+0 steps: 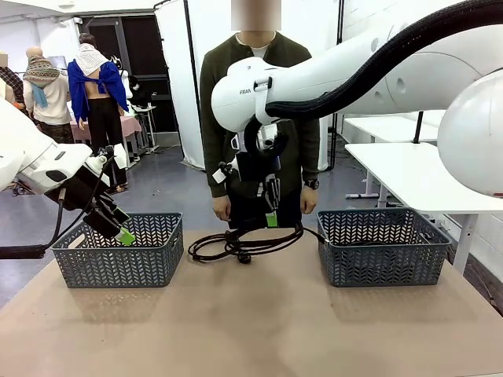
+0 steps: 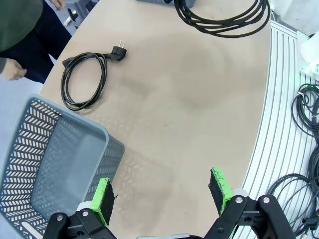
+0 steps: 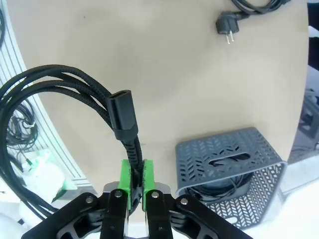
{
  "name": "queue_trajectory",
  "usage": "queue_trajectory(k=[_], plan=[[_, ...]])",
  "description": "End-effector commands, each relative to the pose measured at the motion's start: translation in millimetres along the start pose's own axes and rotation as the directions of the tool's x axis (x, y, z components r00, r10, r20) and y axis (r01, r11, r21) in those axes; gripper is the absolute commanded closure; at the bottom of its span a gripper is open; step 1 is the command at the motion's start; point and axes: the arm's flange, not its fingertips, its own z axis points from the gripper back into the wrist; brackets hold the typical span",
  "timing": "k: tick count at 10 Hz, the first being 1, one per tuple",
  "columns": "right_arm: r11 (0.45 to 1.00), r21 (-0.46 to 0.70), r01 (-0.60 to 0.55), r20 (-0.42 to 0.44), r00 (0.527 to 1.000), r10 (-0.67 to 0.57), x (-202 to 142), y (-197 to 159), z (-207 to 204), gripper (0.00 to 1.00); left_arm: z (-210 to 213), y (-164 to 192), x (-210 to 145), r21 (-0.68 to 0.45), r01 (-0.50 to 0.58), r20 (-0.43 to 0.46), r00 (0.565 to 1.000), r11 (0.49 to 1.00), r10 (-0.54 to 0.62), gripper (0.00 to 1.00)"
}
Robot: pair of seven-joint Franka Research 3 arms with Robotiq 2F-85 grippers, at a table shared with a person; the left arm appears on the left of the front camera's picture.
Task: Organize the cables according to human instructions.
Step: Pick up a bundle of cables and place it in the basket indicated by the human.
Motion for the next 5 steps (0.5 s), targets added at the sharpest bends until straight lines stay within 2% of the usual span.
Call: queue_trajectory(k=[1,5], plan=[[1.000,0.005,0.003,-0.010,1.000,-0.003,4.3,2.1,-5.2,1.00,0.1,3.8,-2.5,-0.016,0.013,0.017,1.000,1.000,-0.012,0.00],[1.000,0.005,0.003,-0.010,1.000,-0.003,4.3,2.1,-5.2,1.00,0.1,3.8,-2.5,-0.016,0.013,0.017,1.000,1.000,-0.012,0.00]])
